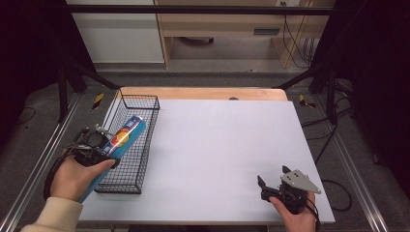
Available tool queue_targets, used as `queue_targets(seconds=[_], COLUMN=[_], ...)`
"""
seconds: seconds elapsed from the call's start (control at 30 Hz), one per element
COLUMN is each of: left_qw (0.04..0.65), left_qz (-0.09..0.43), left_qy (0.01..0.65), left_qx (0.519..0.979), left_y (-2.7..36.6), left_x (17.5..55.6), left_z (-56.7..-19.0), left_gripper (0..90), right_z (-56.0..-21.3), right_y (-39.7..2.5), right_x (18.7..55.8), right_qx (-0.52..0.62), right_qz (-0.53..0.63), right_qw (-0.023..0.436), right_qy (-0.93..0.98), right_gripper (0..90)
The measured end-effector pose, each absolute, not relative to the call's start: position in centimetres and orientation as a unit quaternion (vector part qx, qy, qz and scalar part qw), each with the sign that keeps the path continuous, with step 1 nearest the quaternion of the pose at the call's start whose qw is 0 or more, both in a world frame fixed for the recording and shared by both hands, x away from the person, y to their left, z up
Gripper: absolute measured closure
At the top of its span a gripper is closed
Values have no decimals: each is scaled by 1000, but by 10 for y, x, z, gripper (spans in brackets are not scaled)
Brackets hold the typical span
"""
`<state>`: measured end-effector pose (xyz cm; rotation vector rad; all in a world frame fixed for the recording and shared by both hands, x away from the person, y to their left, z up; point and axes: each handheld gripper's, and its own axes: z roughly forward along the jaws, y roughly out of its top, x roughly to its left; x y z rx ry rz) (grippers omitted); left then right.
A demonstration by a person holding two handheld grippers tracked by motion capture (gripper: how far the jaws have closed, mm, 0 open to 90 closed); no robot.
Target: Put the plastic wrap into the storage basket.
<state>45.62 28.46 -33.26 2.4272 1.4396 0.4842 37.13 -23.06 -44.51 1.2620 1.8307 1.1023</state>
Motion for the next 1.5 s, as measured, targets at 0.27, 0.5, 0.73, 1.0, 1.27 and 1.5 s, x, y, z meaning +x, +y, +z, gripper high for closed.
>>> queue_targets(seconds=[0.27, 0.5, 0.73, 1.0, 1.27, 1.5], left_qw=[130, 128, 118, 102, 90, 73], left_qz=[166, 167, 163, 161, 161, 157], left_qy=[500, 503, 512, 515, 516, 514], left_qx=[840, 838, 835, 836, 837, 840], left_y=[282, 281, 280, 276, 272, 268], left_x=[459, 461, 464, 472, 478, 482], left_z=[-326, -323, -327, -330, -331, -339], left_gripper=[322, 322, 322, 322, 322, 322], right_z=[-445, -445, -447, -448, -447, -448], right_y=[-232, -232, -232, -231, -232, -231], right_x=[371, 371, 372, 372, 372, 372], right_qx=[483, 485, 485, 487, 487, 486], right_qz=[419, 419, 416, 418, 421, 420], right_qw=[325, 324, 322, 318, 318, 317], right_qy=[697, 696, 698, 698, 696, 698], right_gripper=[109, 109, 114, 115, 117, 117])
